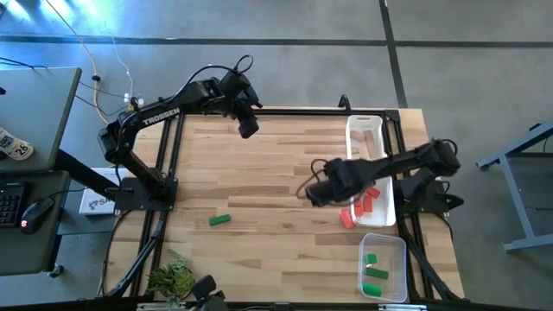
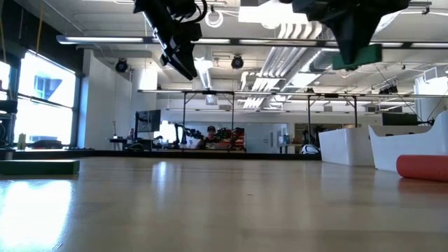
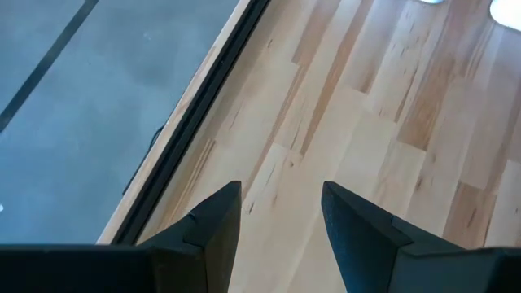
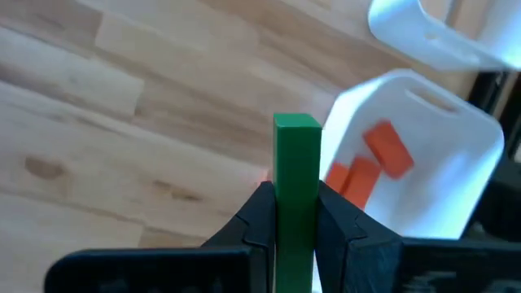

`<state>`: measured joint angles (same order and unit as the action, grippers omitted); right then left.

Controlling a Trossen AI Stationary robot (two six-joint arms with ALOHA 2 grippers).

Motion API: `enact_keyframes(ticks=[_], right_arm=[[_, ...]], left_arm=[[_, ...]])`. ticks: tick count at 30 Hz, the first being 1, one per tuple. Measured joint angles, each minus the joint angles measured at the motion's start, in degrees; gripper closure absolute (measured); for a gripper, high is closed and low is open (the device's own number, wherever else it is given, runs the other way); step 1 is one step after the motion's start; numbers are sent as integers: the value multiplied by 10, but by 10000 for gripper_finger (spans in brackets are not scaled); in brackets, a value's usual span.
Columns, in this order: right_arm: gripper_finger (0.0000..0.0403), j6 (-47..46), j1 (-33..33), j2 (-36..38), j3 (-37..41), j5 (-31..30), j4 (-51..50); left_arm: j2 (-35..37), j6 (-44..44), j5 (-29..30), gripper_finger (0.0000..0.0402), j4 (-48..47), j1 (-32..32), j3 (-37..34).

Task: Sort & place blocks by color
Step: Put the green block into the transparent bin

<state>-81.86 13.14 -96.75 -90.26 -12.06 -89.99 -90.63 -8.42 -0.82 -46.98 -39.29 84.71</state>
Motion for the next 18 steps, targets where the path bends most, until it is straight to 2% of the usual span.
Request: enact_keyframes(ticks=[4,9,15,18], right_arm=[[371,-61,48,1,7,3,-1],[371,-140,104,1,38,39,0],[371,-229,180,1,68,127,3],[371,-278,221,0,71,152,6]], left_arm=[[0,5,0,241,-3,0,0],[0,21,0,241,-12,0,0],[0,28,0,241,-13,0,0],[0,47,0,241,-12,0,0]])
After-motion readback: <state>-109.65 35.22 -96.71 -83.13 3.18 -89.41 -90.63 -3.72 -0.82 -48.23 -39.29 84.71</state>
